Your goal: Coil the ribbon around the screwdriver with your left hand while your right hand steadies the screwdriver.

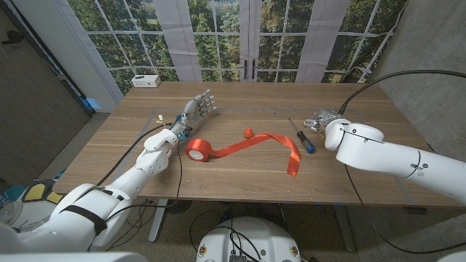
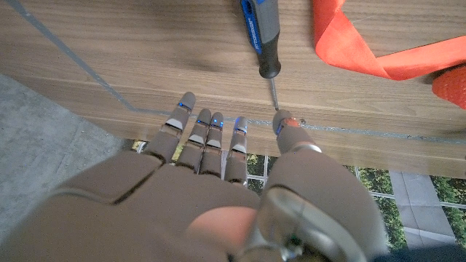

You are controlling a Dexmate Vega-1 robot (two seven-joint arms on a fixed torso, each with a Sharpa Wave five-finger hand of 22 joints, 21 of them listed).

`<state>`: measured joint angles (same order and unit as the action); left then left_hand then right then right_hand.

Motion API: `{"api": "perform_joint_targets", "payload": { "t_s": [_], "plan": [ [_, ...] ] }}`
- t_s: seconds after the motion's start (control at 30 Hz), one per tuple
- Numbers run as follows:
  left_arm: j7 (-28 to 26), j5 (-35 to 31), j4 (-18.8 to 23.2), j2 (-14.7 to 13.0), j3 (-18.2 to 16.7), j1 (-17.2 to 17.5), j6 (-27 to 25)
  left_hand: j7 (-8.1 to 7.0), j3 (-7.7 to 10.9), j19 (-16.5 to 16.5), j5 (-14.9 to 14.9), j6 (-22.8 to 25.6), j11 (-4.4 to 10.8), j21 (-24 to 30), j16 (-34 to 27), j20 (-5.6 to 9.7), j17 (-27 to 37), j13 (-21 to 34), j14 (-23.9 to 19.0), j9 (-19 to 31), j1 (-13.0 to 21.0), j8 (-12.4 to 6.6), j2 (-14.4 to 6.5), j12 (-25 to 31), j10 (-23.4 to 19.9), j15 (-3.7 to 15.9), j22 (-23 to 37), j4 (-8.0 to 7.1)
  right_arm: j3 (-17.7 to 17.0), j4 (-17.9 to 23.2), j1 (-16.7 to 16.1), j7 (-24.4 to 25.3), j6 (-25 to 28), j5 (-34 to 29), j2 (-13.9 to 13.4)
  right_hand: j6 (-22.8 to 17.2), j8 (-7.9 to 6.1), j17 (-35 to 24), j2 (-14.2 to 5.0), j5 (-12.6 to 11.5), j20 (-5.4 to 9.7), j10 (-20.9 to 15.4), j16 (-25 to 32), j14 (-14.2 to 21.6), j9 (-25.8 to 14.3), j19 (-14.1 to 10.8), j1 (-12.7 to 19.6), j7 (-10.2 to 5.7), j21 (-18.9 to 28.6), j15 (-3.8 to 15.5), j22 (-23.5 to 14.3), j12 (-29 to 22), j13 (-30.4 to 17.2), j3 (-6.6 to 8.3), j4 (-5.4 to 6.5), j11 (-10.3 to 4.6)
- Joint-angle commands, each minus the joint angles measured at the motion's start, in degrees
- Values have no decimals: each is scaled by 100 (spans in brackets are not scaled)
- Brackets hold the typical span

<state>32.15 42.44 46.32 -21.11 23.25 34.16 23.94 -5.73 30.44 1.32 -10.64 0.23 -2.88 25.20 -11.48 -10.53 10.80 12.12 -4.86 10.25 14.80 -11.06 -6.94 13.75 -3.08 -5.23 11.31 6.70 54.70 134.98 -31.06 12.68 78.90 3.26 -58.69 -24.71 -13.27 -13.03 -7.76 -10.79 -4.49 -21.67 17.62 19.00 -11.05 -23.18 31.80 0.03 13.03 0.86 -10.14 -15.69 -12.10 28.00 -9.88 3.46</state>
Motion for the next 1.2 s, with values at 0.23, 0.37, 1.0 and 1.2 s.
{"api": "perform_joint_targets", "payload": {
  "t_s": [0.23,0.37,1.0,1.2],
  "plan": [
    [200,17,-302,71,-43,-142,40,-7,35,-7,-1,37,-38,-8,6,-37,8,12,11,15,-42,6,5,-10,12,-29,28,-21,1130,-118,555,-153,108,-889,127,-299,-49,5,338,30,-11,-274,99,293,-21,-238,191,2,50,135,-18,-88,-17,-176,-43,-108],
    [204,24,-322,72,-58,-140,45,-8,36,-6,0,33,-36,-10,6,-49,9,12,9,15,-47,9,5,-12,13,-33,29,-22,866,-370,42,-2118,108,-3183,467,-359,-56,15,519,-8,-7,-290,89,318,-23,-284,295,-43,50,208,-18,-78,-17,-243,-71,-172],
    [426,44,-615,159,-95,-264,163,1,33,-10,6,42,-42,-20,8,-57,12,14,15,16,-77,12,15,-17,8,-35,31,-31,562,-2013,-628,-6486,-96,-9014,1750,-31,118,-27,520,-213,165,-123,91,366,-39,-381,1312,-241,13,475,-26,78,-29,-183,-59,-405],
    [438,67,-650,175,-127,-267,178,7,26,-16,10,46,-62,-25,7,-66,15,14,18,16,-94,12,19,-20,11,-40,31,-40,-325,-2512,-1244,-6953,-997,-10089,2339,-462,55,-707,445,-272,437,-1051,1038,1646,-34,-1024,2216,-416,235,977,-79,-454,-239,-459,-1,-606]
  ]
}}
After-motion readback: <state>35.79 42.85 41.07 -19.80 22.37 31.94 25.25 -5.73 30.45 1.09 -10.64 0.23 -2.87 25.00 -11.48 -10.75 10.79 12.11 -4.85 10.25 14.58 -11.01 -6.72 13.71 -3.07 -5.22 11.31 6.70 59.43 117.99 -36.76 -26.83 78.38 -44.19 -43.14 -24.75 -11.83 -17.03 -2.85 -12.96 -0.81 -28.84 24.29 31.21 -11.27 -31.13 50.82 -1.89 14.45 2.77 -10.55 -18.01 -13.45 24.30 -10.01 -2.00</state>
